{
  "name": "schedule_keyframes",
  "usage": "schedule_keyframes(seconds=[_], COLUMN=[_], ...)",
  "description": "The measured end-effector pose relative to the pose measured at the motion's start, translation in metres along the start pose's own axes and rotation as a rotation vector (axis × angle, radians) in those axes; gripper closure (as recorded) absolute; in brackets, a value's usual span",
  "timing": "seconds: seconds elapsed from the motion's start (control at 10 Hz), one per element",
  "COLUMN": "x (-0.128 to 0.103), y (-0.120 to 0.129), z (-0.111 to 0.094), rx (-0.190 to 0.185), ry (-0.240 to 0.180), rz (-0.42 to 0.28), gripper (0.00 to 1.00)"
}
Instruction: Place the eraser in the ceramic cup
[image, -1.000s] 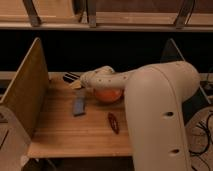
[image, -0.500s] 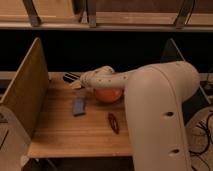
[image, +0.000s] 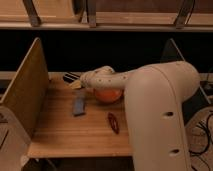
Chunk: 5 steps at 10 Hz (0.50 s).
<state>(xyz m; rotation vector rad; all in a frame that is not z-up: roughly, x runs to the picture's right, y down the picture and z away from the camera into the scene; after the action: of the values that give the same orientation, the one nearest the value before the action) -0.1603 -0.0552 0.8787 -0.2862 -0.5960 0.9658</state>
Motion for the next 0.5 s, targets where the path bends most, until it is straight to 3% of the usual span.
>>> schedule_keyframes(seconds=[0.2, 0.5], x=[-0.015, -0.050], y=[0.009, 0.028], z=[0.002, 0.000], rx=[0.012, 0.051], ry=[0.045, 0.149], rz=[-0.100, -0.306], gripper=[0.20, 0.20])
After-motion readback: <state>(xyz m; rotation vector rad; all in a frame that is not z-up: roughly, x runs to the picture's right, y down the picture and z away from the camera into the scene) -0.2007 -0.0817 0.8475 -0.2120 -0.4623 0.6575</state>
